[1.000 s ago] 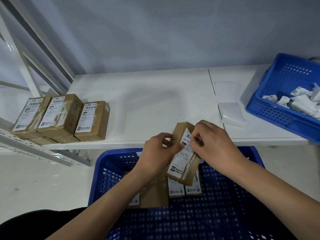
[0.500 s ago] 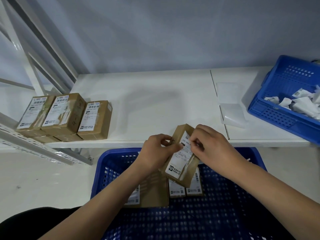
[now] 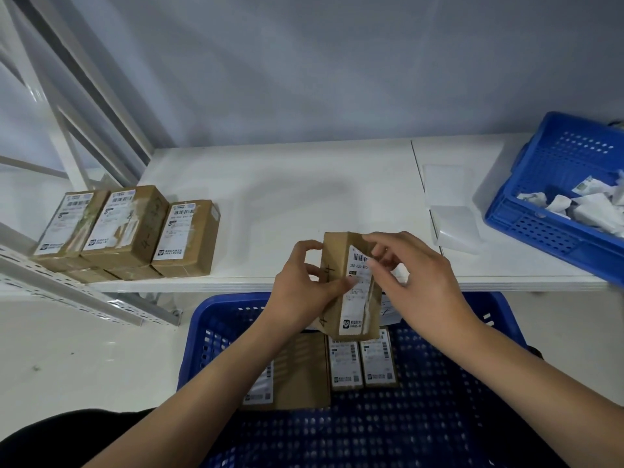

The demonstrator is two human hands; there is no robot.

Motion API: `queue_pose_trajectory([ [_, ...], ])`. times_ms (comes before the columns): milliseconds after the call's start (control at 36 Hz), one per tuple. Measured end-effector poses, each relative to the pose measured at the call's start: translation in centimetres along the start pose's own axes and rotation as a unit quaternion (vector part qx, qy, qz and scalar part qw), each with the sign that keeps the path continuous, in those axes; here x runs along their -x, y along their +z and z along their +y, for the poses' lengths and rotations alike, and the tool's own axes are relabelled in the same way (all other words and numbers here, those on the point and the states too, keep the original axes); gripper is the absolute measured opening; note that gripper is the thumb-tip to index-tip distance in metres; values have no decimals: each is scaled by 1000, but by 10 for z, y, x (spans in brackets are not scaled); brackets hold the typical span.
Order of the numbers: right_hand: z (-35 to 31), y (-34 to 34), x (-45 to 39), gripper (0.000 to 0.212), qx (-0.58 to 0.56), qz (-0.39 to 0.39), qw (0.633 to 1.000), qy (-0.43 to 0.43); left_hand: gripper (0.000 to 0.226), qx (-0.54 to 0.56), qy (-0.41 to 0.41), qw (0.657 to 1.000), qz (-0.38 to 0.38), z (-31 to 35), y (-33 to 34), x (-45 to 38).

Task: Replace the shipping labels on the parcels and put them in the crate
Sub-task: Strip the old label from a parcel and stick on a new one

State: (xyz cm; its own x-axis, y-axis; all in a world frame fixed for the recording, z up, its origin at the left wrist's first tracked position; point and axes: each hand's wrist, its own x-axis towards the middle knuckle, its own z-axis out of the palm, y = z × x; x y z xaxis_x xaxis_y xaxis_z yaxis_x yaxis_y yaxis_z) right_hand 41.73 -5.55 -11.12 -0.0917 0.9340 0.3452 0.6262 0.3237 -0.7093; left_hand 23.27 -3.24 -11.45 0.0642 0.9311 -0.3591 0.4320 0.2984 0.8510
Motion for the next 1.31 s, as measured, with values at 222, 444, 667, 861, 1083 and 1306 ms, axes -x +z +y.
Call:
queue_pose_trajectory([
  [222,1,-1,3,34,81,-12,997,1,66,65,11,998,-18,4,5,5],
  [444,8,-7,-5,13,81,32,996,-4,85,58,42,995,-65,-2,11,8],
  [667,9,-13,-10,17,41,14,998,-48,96,-119,192,974,3,-6,-5,-5],
  [861,7,-7,-7,19,6,-32,998,-50,107,-226,320,920,14,-16,-5,-8],
  [1083,8,-8,-5,18,-11,-46,998,-35,101,-212,311,926,-29,-12,-6,-4],
  [1306,5,-8,-6,14,-27,-29,999,-33,89,-204,301,929,-69,-11,-5,1],
])
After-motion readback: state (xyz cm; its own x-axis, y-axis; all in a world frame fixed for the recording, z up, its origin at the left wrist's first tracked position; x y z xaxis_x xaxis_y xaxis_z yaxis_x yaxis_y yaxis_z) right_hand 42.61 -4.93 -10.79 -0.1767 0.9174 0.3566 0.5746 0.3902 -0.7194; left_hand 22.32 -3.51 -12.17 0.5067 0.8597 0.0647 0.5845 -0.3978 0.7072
